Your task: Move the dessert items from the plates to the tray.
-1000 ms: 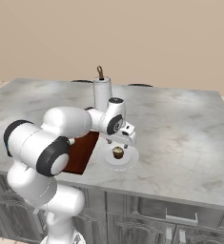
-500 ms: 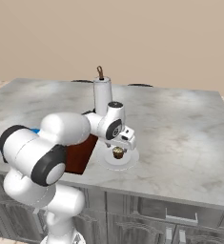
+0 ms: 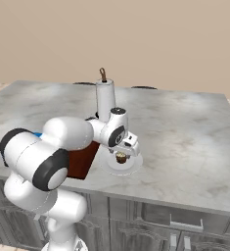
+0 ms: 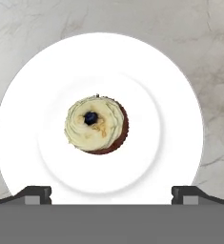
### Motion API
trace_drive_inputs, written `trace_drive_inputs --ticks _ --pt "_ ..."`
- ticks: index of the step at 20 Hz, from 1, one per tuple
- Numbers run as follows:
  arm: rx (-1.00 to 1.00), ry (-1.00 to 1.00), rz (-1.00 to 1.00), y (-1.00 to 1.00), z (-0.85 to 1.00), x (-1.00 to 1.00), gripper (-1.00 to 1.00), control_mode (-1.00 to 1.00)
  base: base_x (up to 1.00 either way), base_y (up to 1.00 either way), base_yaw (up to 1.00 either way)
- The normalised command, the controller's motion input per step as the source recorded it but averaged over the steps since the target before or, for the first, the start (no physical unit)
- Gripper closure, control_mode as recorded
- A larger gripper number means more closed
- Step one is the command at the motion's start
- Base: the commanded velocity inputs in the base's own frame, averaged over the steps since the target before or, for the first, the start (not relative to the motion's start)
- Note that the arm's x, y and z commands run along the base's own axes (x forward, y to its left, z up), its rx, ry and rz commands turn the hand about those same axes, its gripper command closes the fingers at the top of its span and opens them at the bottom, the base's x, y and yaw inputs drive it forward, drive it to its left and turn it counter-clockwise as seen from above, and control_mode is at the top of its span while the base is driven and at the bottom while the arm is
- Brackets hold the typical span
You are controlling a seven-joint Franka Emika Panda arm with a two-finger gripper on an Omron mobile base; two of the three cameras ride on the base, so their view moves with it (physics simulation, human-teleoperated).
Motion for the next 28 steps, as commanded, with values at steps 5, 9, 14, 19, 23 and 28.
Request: trace_drive_inputs --ticks 5,9,14,19,23,28 --pt "0.0 0.0 0.0 0.0 -0.19 0.13 -1.0 -1.0 0.0 0.0 0.0" --pt "0.0 0.0 0.0 0.0 -0.14 0.18 -1.0 -1.0 0.0 0.0 0.0" --pt "0.0 0.0 0.0 0.0 -0.06 0.21 -1.0 -1.0 0.0 0.0 0.0" --pt "0.0 -0.02 0.01 0.0 -0.01 0.19 -1.0 -1.0 0.0 0.0 0.0" --pt "0.0 -0.01 0.0 0.0 -0.14 0.06 -1.0 -1.0 0.0 0.0 0.0" --pt "0.0 0.0 0.0 0.0 -0.31 0.0 -1.0 -1.0 0.0 0.0 0.0"
